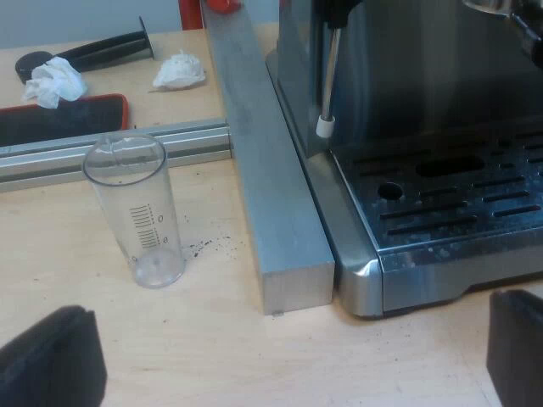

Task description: Place mug into machine

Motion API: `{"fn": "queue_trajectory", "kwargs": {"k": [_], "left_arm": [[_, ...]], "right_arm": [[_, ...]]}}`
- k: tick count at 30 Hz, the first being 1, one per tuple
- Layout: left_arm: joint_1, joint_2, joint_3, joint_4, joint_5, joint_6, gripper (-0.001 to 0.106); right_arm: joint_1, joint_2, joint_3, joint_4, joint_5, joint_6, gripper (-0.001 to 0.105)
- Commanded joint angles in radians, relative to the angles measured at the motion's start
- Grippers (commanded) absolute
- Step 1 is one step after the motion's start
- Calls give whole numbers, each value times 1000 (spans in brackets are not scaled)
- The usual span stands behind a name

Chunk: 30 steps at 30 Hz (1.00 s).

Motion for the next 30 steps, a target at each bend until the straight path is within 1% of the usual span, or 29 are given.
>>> {"fn": "queue_trajectory", "kwargs": {"k": [1, 7, 24, 26, 27, 28, 29, 30], "left_arm": [[-5, -140, 2, -18, -10, -1, 93], [-5, -140, 15, -45, -12, -1, 93], [-5, -137, 15, -45, -7, -1, 93], [-5, -133, 15, -54, 24, -1, 93], [-5, -127, 15, -65, 77, -1, 93], [-5, -125, 15, -76, 112, -4, 93], [-8, -119, 15, -88, 168, -13, 93], [-17, -111, 15, -109, 215, -44, 93]], "right_arm": [[-1, -44, -7, -3, 0, -10, 72], [-1, -44, -7, -3, 0, -10, 72], [-1, -42, -7, -18, 0, -10, 72], [-1, -32, -12, -15, 0, -10, 72], [-1, -21, -19, -9, 0, -10, 72], [-1, -14, -23, -7, 0, -10, 72], [-1, -11, -29, -5, 0, -10, 72], [-1, 22, -51, 8, 0, -10, 72]]}}
